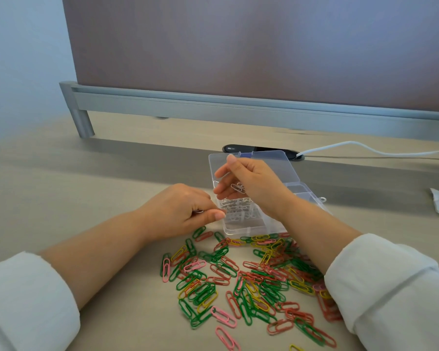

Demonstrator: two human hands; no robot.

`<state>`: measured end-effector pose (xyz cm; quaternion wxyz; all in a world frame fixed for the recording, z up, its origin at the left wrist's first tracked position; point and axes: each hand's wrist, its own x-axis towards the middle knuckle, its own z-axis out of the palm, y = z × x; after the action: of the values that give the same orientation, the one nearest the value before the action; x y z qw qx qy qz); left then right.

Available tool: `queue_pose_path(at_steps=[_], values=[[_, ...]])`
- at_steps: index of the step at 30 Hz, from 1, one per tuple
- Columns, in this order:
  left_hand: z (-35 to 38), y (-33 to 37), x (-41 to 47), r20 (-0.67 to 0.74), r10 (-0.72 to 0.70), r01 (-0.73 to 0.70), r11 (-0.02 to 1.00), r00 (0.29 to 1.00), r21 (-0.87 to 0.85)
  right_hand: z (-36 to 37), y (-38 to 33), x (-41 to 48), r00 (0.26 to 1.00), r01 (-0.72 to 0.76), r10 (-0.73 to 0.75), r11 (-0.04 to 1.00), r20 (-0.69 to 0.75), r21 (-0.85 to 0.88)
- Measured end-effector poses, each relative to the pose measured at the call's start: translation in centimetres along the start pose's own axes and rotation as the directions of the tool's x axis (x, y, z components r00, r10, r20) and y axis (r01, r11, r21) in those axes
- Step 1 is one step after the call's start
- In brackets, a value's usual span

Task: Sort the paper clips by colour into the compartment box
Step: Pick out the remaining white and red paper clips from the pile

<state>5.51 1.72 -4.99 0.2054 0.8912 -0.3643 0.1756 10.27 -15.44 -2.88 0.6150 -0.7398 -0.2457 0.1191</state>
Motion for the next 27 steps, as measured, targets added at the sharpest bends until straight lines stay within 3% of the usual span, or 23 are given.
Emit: queue_pose_path(at_steps=[13, 23, 25, 27], values=[[-0.1, 0.0, 0.0, -0.01, 0.004, -0.004, 1.0, 1.0, 0.011, -0.3, -0.3, -0.2, 0.998, -0.056, 0.051, 0.992, 0.045, 0.114], [-0.1, -0.9, -0.1, -0.042, 0.048, -0.044, 0.995, 0.998, 0.09, -0.7, -1.3, 0.6, 0.993, 0.017, -0.029, 0.995, -0.113, -0.102], [-0.2, -0.5, 0.1, -0.085, -0.05, 0.049, 0.999, 0.995, -0.003, -1.3, -1.7, 0.8, 0.989, -0.03, 0.0, 0.979, -0.148, -0.2], [-0.4, 0.2, 1.0, -0.163, -0.343, 0.273, 0.899, 0.925, -0.341, -2.3, -1.8, 1.0, 0.989, -0.084, 0.027, 0.912, -0.147, -0.401]])
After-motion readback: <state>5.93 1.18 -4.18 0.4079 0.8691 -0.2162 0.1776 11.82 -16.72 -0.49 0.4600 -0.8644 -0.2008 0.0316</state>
